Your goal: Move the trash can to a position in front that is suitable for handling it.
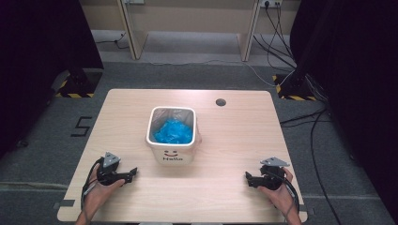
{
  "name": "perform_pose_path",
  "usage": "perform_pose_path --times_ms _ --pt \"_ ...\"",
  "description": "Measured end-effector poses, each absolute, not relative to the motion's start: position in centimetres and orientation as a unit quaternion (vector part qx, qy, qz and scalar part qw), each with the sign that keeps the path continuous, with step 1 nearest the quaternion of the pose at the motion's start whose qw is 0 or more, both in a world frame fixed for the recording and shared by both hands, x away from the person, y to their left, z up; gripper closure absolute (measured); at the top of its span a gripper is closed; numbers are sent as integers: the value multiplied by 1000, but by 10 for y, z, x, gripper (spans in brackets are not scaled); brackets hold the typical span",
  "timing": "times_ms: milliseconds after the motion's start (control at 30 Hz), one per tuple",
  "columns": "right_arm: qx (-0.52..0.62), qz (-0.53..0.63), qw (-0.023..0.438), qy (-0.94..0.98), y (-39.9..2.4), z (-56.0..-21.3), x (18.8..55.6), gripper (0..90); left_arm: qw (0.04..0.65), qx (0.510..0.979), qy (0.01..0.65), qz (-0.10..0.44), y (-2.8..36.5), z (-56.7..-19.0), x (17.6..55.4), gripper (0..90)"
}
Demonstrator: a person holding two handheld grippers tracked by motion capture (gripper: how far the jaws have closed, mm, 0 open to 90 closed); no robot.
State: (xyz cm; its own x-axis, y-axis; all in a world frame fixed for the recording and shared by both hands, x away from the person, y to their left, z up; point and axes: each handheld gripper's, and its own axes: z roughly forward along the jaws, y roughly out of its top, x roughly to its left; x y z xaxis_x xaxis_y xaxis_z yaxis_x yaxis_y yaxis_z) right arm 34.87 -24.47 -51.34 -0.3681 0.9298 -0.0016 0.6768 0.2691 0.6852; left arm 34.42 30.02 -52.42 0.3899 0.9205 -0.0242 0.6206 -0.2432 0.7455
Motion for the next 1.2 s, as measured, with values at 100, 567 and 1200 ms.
perform_pose_path --times_ms 100,567,1200 --pt "522 304 208 769 -245 -513 349 81 346 758 508 216 300 -524 344 145" --pt "517 350 182 760 -228 -505 362 131 362 750 512 209 296 -519 346 169" --pt "507 412 155 741 -167 -474 414 140 438 696 533 201 283 -490 390 174"
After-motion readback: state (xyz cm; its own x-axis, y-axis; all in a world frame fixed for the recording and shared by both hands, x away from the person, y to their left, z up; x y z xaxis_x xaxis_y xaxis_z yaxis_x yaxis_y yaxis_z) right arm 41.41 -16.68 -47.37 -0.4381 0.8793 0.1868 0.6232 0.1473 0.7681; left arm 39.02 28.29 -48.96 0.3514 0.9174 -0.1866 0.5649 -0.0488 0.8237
